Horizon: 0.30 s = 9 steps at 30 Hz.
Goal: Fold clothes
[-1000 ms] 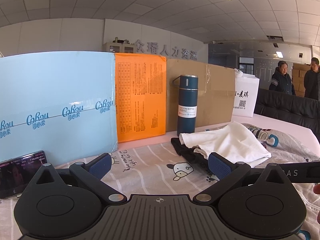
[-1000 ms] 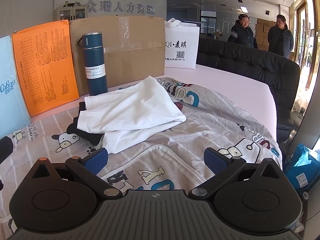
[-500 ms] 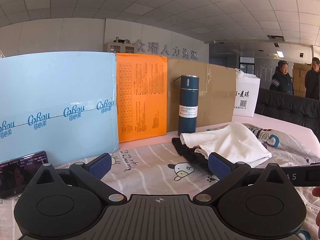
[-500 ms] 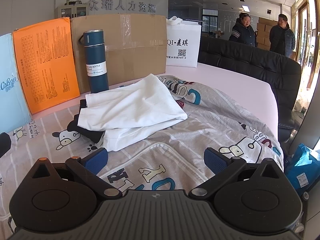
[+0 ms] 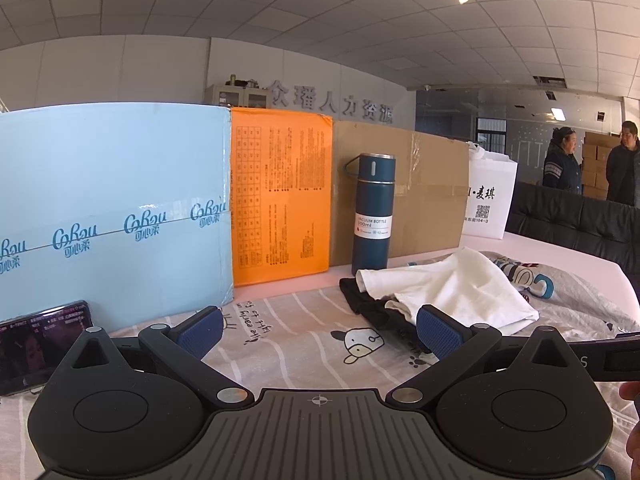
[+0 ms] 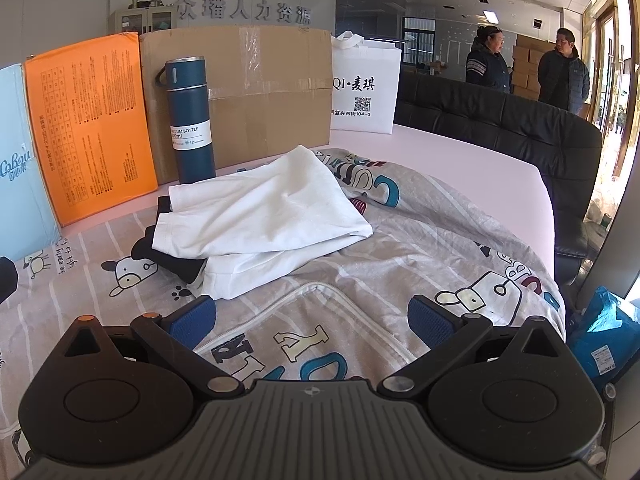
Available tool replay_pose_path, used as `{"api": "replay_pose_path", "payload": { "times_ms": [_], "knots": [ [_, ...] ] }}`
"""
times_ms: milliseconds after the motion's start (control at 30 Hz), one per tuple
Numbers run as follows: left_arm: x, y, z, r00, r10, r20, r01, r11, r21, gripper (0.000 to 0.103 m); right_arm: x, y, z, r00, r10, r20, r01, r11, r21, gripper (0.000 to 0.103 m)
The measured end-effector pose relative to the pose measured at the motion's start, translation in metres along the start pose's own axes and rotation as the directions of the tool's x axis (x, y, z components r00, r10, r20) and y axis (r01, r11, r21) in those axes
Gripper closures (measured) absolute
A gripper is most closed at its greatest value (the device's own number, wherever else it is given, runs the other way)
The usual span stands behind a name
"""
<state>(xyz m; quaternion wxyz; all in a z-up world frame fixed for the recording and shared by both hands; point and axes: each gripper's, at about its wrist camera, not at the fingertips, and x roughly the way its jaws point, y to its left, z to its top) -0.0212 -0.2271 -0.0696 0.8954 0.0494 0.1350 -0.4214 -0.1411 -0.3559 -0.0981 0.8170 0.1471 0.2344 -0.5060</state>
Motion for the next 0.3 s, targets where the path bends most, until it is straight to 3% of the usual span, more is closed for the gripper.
{"api": "replay_pose_path", "payload": {
  "times_ms": [300],
  "knots": [
    [-0.0002,0.0012,0.0014,1.000,-0.001,0.002,0.001,1.000,-0.003,0.000,-0.0009,0.0012,-0.0011,1.000,-0.001,-0.003,0.001,1.000,-0.011,0.000]
  ]
}}
